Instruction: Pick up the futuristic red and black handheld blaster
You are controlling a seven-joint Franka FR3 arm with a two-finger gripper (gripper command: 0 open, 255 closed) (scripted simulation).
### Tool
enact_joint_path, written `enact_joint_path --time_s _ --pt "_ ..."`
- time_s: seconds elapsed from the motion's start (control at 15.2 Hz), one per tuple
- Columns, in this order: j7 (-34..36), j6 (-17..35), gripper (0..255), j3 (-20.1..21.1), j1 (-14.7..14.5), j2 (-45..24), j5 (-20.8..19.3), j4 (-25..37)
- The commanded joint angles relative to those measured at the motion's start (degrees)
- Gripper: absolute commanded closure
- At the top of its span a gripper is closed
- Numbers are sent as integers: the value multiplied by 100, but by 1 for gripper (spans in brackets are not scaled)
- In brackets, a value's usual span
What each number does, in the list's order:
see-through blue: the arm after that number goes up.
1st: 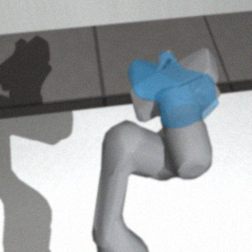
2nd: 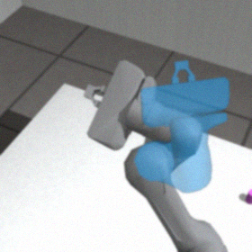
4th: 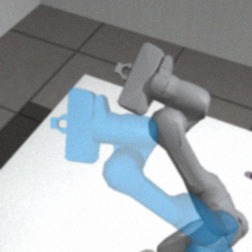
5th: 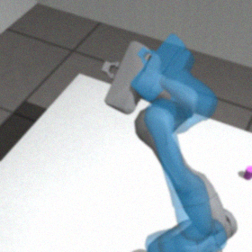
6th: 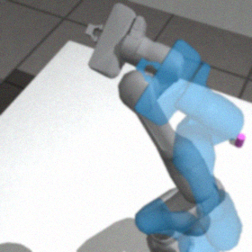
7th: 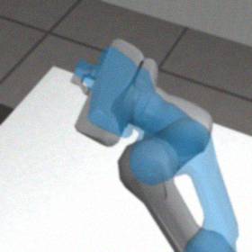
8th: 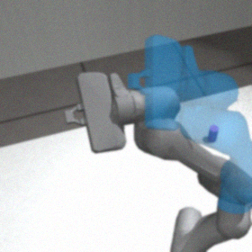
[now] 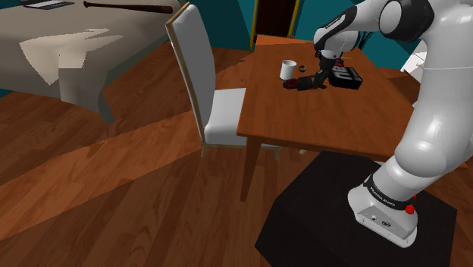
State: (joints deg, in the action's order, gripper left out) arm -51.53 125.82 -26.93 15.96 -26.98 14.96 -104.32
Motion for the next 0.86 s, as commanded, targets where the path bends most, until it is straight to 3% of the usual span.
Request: enact_joint_path --time_s 0.0,0.79 --pt "38 -124 255 -31 -23 88 -54 45" --pt "190 -741 255 -154 -103 477 -294 316"
